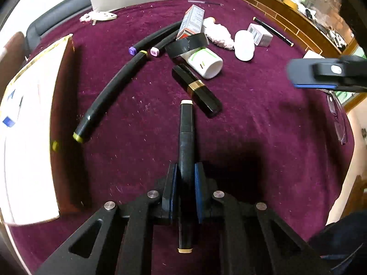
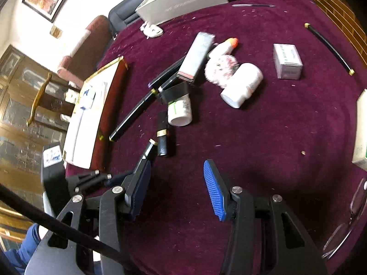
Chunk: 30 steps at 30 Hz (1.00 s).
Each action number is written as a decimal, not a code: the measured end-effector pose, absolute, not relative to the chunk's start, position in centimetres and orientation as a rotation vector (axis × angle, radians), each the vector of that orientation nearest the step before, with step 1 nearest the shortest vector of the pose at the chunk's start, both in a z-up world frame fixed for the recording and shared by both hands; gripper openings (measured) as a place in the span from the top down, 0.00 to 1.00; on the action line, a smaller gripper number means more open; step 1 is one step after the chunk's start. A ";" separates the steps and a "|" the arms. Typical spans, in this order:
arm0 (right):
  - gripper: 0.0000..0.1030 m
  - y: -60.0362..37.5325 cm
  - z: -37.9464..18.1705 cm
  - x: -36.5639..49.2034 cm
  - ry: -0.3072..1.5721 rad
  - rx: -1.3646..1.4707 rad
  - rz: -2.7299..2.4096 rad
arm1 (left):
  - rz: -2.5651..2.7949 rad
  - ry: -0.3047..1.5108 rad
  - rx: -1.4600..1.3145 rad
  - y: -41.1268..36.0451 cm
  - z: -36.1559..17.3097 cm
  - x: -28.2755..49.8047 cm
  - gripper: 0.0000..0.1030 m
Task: Organize objects
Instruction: 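Return to the table and grasp a black marker pen with left tool, then grasp the black lipstick tube with right tool while left holds the marker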
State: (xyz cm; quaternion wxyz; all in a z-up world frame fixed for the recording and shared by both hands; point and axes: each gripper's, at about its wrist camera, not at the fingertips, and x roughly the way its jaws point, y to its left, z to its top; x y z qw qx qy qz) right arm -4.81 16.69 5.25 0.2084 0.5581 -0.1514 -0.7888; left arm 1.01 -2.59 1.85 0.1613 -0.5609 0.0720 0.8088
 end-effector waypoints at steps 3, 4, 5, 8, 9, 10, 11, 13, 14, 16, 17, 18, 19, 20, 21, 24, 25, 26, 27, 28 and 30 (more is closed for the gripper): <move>0.55 14.3 4.8 -5.8 -0.291 1.558 -2.187 | 2.318 0.157 -1.623 -3.4 2.0 1.3 0.89; 0.59 13.5 4.6 -6.3 -0.249 1.561 -2.181 | 2.325 0.154 -1.624 -3.5 2.0 1.4 0.89; 0.63 12.6 4.3 -6.8 -0.219 1.568 -2.166 | 2.330 0.159 -1.620 -3.5 2.1 1.7 0.89; 0.65 10.2 2.8 -8.5 -0.139 1.615 -2.136 | 2.357 0.201 -1.601 -3.4 2.1 2.5 0.89; 0.66 9.6 2.3 -8.9 -0.125 1.631 -2.127 | 2.361 0.211 -1.596 -3.2 2.1 2.8 0.89; 0.67 9.1 1.9 -9.3 -0.104 1.643 -2.124 | 2.365 0.217 -1.592 -3.0 2.1 2.9 0.89; 0.67 8.6 1.6 -9.7 -0.059 1.656 -2.140 | 2.374 0.221 -1.586 -3.1 2.2 3.1 0.89; 0.68 7.9 0.7 -10.4 -0.003 1.688 -2.153 | 2.391 0.248 -1.573 -2.9 2.2 3.5 0.89; 0.74 7.6 0.5 -10.6 0.016 1.691 -2.153 | 2.397 0.256 -1.569 -2.6 2.2 3.4 0.89; 0.84 6.8 0.0 -10.7 0.115 1.680 -2.171 | 2.410 0.264 -1.562 -2.7 2.2 4.0 0.89; 0.85 6.2 0.1 -10.7 0.203 1.653 -2.191 | 2.414 0.258 -1.564 -2.7 2.2 4.1 0.89; 0.85 6.1 0.1 -10.5 0.232 1.641 -2.194 | 2.417 0.246 -1.569 -2.5 2.1 4.0 0.88; 0.85 6.1 0.2 -10.4 0.250 1.636 -2.196 | 2.418 0.241 -1.572 -2.3 2.1 3.7 0.88; 0.85 6.4 0.3 -10.1 0.259 1.631 -2.207 | 2.418 0.247 -1.574 -2.2 2.1 3.7 0.88; 0.85 6.7 0.4 -9.9 0.242 1.631 -2.210 | 2.419 0.242 -1.571 -2.2 2.1 3.2 0.88; 0.85 8.6 1.0 -9.1 0.074 1.637 -2.182 | 2.439 0.181 -1.543 -2.7 1.9 3.2 0.89; 0.85 9.0 1.3 -8.7 0.054 1.630 -2.182 | 2.440 0.160 -1.545 -2.8 1.9 3.2 0.89; 0.85 9.5 1.5 -8.3 0.034 1.622 -2.180 | 2.438 0.135 -1.552 -3.0 2.0 3.1 0.89; 0.85 10.0 1.7 -7.8 0.009 1.617 -2.174 | 2.430 0.111 -1.562 -3.0 2.1 3.0 0.89; 0.85 10.4 1.9 -7.5 -0.006 1.614 -2.172 | 2.429 0.098 -1.565 -3.0 2.3 2.9 0.89; 0.85 11.1 2.3 -7.1 -0.043 1.604 -2.168 | 2.445 0.076 -1.560 -3.2 2.7 2.8 0.89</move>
